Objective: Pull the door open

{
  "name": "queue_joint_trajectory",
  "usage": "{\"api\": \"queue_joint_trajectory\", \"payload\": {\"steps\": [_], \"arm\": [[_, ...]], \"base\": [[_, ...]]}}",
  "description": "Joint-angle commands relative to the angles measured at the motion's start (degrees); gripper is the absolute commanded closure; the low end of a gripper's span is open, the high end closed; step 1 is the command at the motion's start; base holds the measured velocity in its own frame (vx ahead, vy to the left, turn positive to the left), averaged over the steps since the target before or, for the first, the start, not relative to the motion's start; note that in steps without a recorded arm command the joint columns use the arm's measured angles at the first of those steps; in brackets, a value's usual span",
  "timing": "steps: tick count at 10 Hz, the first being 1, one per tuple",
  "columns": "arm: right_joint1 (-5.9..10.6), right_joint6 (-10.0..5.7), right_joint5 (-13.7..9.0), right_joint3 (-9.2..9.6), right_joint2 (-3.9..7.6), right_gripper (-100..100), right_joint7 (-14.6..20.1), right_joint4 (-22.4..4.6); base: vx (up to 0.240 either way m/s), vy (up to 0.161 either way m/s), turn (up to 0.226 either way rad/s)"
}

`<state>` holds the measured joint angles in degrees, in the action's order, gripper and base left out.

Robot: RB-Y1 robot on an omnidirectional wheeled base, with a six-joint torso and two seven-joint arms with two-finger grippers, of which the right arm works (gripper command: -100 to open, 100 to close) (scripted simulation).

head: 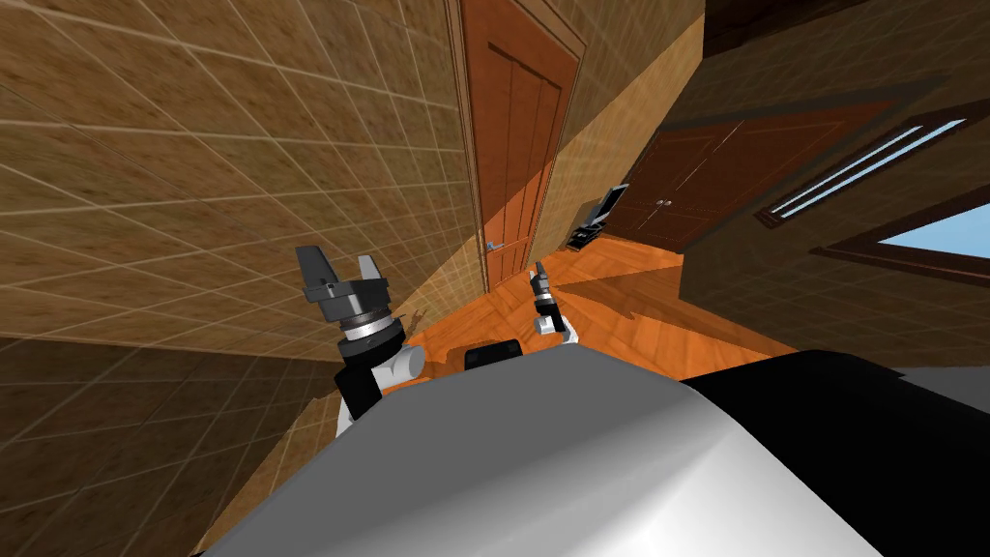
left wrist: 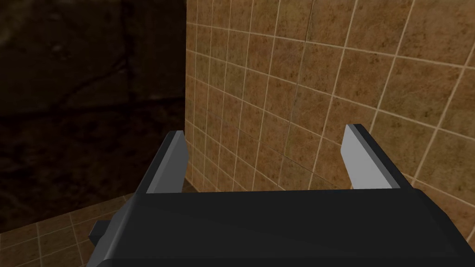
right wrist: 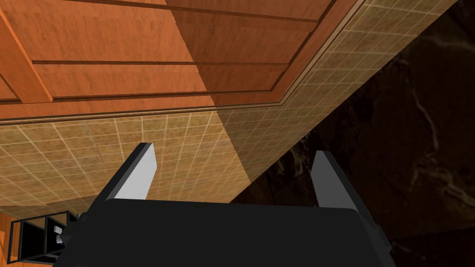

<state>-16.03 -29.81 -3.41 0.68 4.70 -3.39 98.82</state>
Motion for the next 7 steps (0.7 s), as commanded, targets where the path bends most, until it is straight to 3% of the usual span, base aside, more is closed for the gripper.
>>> {"api": "queue_joint_trajectory", "payload": {"steps": [1,7], "arm": [[0.97,-0.61,0.07,-0.18,0.25,-100,0.36,-2.41],[4.92,-3.41,0.2,-1.1,1.41,-100,1.89,-12.45]], "base": [[0.082,-0.047,0.128],[0.081,-0.054,0.126]]}}
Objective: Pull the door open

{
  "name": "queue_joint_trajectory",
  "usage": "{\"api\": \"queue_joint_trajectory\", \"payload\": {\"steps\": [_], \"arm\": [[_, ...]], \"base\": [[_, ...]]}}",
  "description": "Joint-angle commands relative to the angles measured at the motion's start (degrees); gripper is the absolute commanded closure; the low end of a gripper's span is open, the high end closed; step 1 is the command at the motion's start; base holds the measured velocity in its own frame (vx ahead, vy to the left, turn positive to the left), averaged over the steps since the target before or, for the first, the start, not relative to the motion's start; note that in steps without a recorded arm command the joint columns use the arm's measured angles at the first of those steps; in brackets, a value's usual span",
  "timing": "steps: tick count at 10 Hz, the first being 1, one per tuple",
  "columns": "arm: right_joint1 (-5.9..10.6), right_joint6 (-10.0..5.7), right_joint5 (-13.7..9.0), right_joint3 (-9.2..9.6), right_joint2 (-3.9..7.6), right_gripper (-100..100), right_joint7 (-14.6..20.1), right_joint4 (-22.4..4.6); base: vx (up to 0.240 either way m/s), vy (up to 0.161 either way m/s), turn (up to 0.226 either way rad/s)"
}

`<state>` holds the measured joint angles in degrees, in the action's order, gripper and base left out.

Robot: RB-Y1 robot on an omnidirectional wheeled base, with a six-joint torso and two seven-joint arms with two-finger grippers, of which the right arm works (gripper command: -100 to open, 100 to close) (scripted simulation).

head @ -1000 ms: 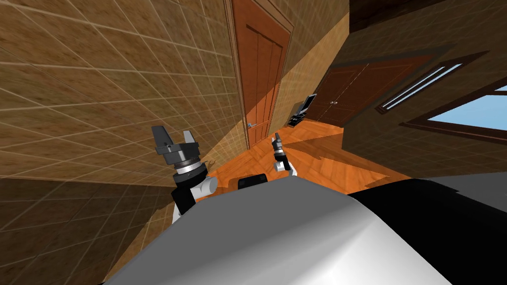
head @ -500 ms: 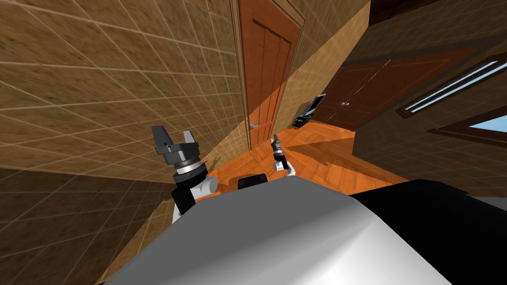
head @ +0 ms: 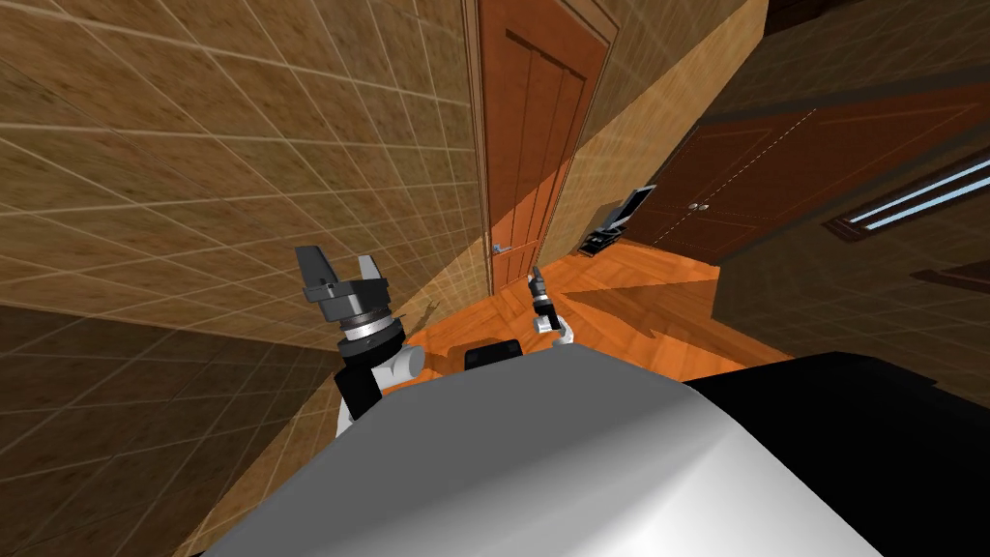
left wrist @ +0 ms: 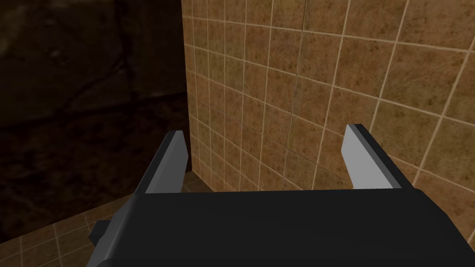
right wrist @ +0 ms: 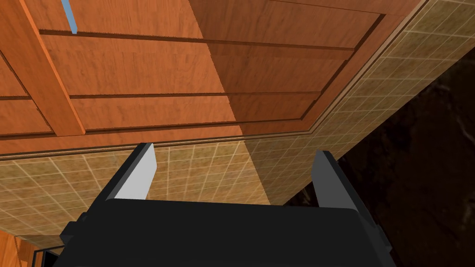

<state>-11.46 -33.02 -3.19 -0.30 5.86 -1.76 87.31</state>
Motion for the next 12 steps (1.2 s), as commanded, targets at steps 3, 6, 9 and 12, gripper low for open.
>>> {"api": "queue_joint_trajectory", "payload": {"steps": [3,6,9,12], "arm": [[2.37,-1.64,0.04,-0.6,0.77,-100,1.05,-6.08],[4.4,-3.07,0.11,-1.07,1.24,-100,1.84,-11.14],[5.75,-4.03,0.15,-1.39,1.54,-100,2.36,-14.65],[7.75,-5.45,0.21,-1.85,1.95,-100,3.14,-19.72]], "base": [[0.091,-0.062,0.127],[0.084,-0.071,0.133],[0.052,-0.046,0.084],[0.071,-0.065,0.134]]}}
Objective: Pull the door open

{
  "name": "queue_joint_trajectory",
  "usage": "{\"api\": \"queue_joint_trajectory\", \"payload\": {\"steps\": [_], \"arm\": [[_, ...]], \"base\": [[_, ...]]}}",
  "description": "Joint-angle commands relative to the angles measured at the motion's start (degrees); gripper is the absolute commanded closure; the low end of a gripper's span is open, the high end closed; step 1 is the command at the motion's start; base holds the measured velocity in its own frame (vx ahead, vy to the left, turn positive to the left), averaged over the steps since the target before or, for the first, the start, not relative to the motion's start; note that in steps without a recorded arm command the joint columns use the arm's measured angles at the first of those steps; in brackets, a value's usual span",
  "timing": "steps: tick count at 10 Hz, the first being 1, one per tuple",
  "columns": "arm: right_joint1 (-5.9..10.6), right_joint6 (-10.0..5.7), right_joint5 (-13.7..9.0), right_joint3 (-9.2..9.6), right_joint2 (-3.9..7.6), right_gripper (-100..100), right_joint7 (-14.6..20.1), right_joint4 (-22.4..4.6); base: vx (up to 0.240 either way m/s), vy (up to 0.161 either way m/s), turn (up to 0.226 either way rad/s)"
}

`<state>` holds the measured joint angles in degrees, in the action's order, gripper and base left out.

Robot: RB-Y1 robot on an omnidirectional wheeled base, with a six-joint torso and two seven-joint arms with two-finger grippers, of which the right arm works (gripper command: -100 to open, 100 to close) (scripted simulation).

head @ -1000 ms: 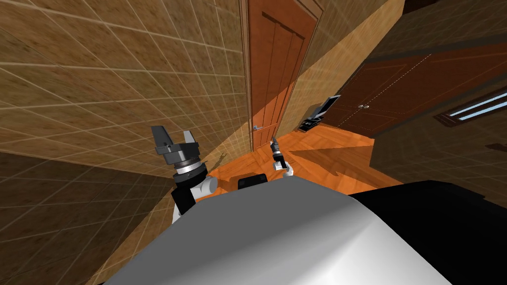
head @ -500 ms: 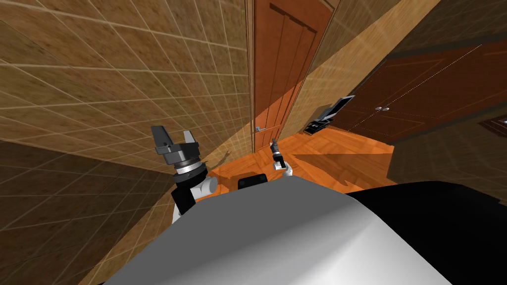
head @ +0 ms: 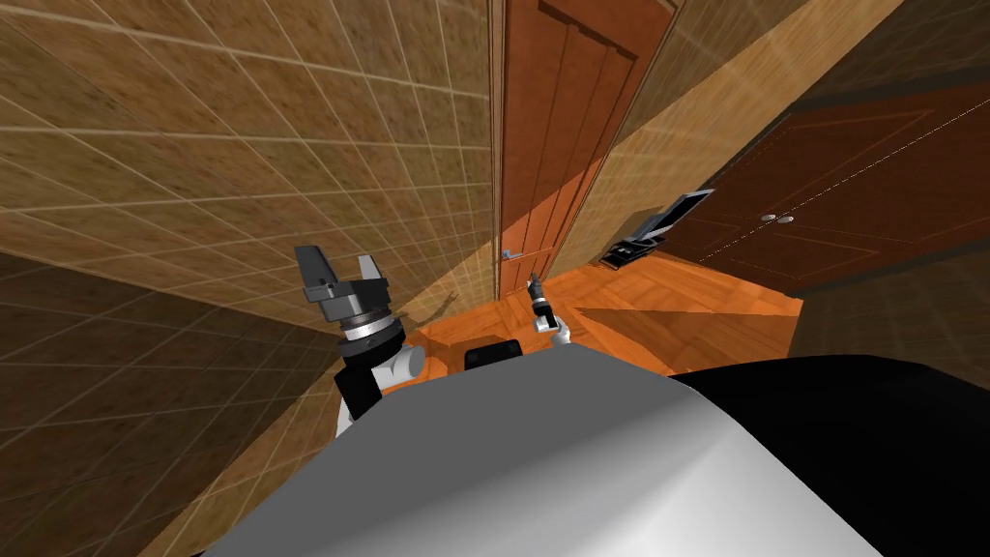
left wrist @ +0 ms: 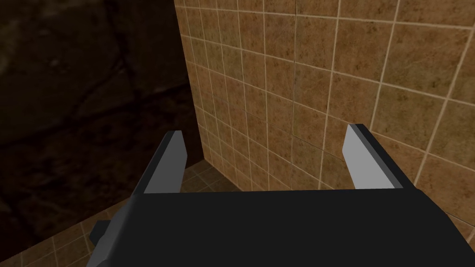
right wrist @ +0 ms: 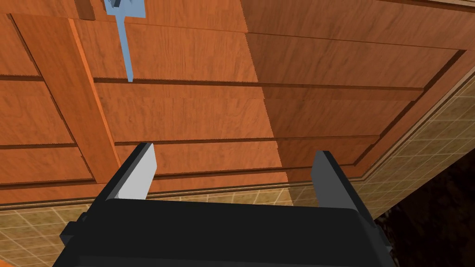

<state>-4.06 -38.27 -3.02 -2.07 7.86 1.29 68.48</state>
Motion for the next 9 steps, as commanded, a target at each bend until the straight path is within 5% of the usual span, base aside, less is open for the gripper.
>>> {"api": "queue_joint_trajectory", "payload": {"steps": [1,9], "arm": [[1.01,-0.66,0.07,-0.23,0.07,-100,0.34,-2.56],[5.45,-3.8,0.21,-1.26,0.86,-100,2.07,-13.82]], "base": [[0.073,-0.078,0.131],[0.059,-0.066,0.111]]}}
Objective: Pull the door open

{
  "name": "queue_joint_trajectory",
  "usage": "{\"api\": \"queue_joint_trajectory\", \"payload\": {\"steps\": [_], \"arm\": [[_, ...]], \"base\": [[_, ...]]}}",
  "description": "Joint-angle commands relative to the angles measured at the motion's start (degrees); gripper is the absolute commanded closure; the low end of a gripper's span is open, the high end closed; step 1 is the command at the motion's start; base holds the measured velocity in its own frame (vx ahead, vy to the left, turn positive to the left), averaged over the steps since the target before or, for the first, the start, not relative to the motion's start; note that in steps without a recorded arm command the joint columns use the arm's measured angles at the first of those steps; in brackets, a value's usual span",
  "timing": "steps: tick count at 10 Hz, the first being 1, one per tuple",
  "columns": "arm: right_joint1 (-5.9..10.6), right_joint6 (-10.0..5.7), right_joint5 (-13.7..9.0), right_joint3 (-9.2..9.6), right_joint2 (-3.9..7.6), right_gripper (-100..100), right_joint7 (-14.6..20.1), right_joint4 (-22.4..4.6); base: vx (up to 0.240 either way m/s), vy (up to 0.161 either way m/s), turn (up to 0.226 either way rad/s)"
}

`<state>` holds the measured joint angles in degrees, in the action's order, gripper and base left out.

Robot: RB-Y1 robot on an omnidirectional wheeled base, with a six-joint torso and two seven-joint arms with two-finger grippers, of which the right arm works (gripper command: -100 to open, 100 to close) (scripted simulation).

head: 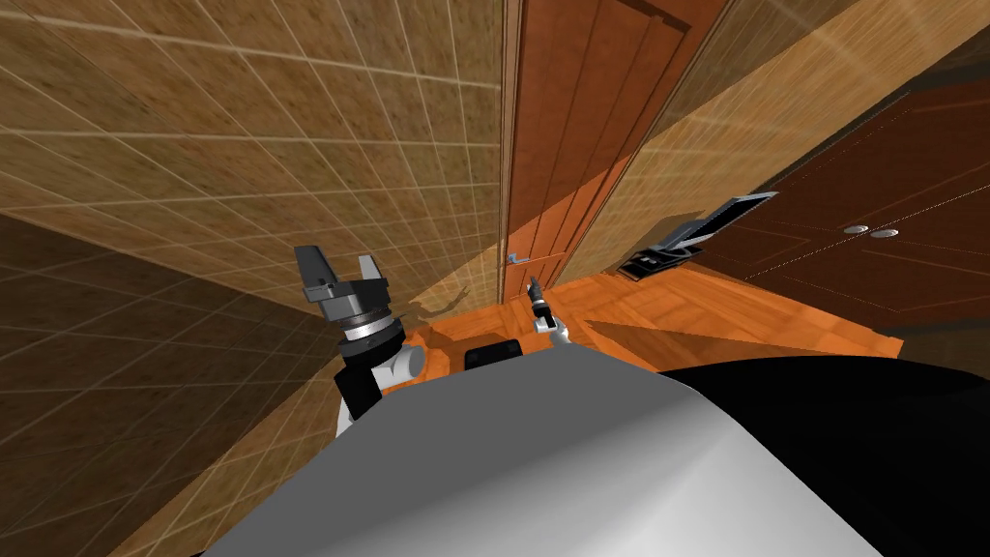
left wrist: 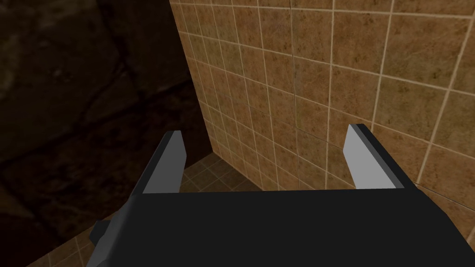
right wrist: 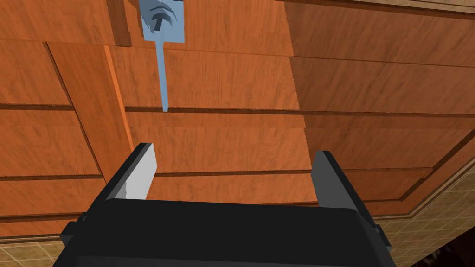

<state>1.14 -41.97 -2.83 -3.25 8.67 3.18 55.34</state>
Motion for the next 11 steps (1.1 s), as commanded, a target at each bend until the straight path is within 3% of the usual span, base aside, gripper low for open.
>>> {"api": "queue_joint_trajectory", "payload": {"steps": [1,8,11], "arm": [[0.87,-0.53,0.04,-0.22,0.14,-100,0.42,-2.24],[4.7,-3.25,0.16,-1.11,0.7,-100,1.92,-11.97],[7.02,-4.89,0.24,-1.65,1.0,-100,2.82,-17.86]], "base": [[0.077,-0.073,0.102],[0.065,-0.075,0.107],[0.07,-0.1,0.137]]}}
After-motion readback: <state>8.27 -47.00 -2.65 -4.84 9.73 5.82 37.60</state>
